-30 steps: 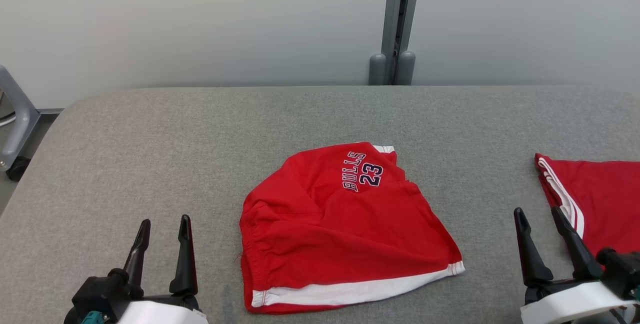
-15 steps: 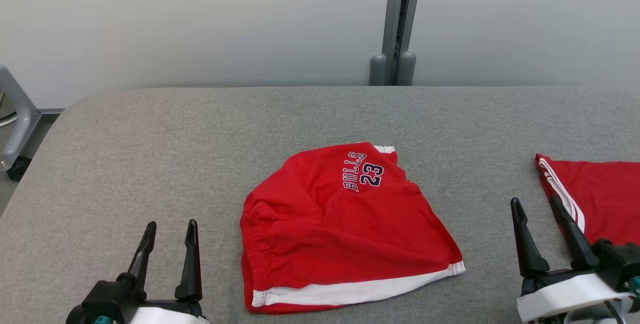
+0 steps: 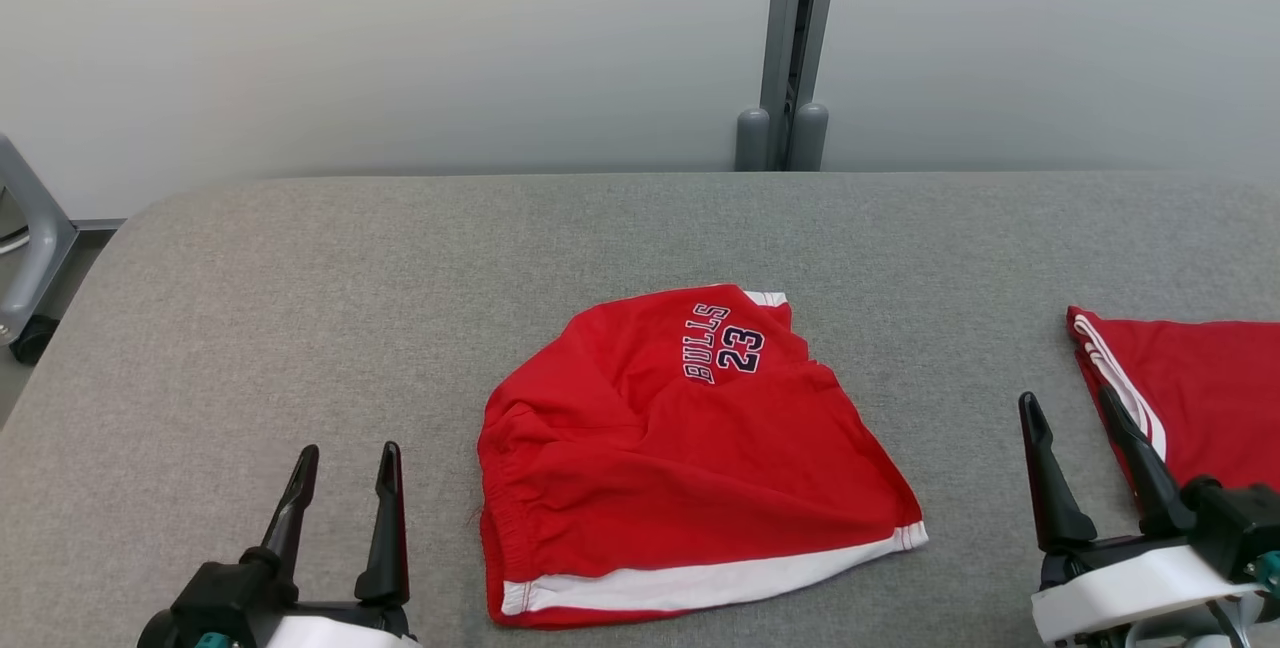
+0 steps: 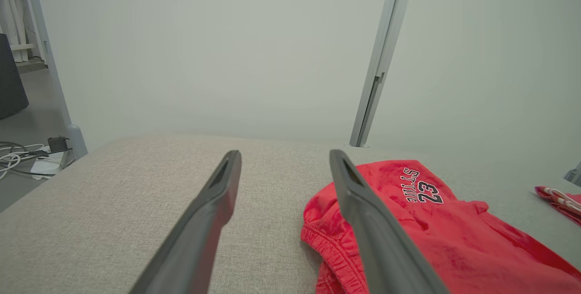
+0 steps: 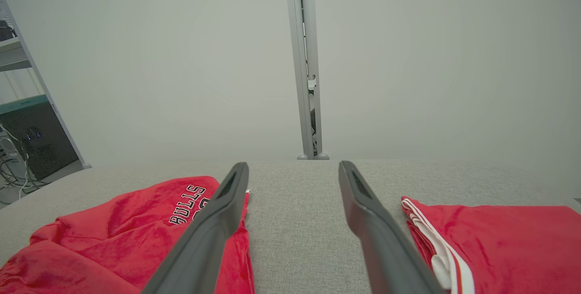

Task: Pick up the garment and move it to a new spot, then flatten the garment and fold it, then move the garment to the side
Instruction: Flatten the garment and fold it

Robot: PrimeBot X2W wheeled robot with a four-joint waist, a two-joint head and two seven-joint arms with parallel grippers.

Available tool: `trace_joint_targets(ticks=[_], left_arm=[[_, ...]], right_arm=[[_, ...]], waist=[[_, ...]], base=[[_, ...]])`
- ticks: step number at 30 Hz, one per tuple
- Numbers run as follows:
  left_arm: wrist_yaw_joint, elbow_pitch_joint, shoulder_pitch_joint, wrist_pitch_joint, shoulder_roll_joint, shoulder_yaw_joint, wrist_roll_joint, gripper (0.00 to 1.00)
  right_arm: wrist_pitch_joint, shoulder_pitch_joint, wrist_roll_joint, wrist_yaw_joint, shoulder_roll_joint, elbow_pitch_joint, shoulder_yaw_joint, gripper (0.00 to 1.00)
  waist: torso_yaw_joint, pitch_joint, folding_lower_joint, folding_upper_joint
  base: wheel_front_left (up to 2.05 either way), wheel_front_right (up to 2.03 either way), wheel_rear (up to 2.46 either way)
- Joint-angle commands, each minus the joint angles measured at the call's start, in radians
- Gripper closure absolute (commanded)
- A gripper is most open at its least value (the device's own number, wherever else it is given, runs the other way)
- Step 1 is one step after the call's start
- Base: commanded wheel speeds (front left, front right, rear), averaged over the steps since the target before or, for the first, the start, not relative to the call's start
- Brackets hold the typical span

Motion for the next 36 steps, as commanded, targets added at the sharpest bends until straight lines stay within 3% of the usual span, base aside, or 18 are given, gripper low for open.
trace_joint_targets(ticks=[1, 8, 15, 23, 36], left_arm=[[-0.009, 0.007, -0.007, -0.004, -0.001, 0.000, 0.006, 0.00], [-0.046, 0.031, -0.021, 0.055, 0.007, -0.032, -0.026, 0.00], [-0.054, 0.031, -0.022, 0.211, 0.008, -0.066, -0.055, 0.00], [-0.085, 0.009, -0.036, 0.374, 0.019, -0.122, -0.093, 0.00], [-0.121, 0.051, -0.075, 0.514, 0.038, -0.209, -0.137, 0.00]], right_arm=[[-0.007, -0.005, -0.001, 0.000, -0.010, 0.000, -0.004, 0.00], [0.073, 0.028, 0.053, 0.000, -0.120, 0.002, 0.030, 0.00], [0.192, 0.052, 0.183, 0.000, -0.193, 0.020, 0.136, 0.00], [0.299, -0.021, 0.267, 0.000, -0.203, 0.119, 0.271, 0.00], [0.310, -0.187, 0.330, 0.000, -0.184, 0.270, 0.413, 0.00]], waist=[[0.000, 0.001, 0.0000, -0.0001], [0.002, 0.016, 0.0000, -0.0001], [0.005, 0.038, 0.0000, -0.0001], [0.011, 0.069, 0.0000, -0.0001], [0.033, 0.123, 0.0000, -0.0001]], base=[[0.00, 0.00, 0.00], [0.00, 0.00, 0.00], [0.00, 0.00, 0.00], [0.00, 0.00, 0.00], [0.00, 0.00, 0.00]])
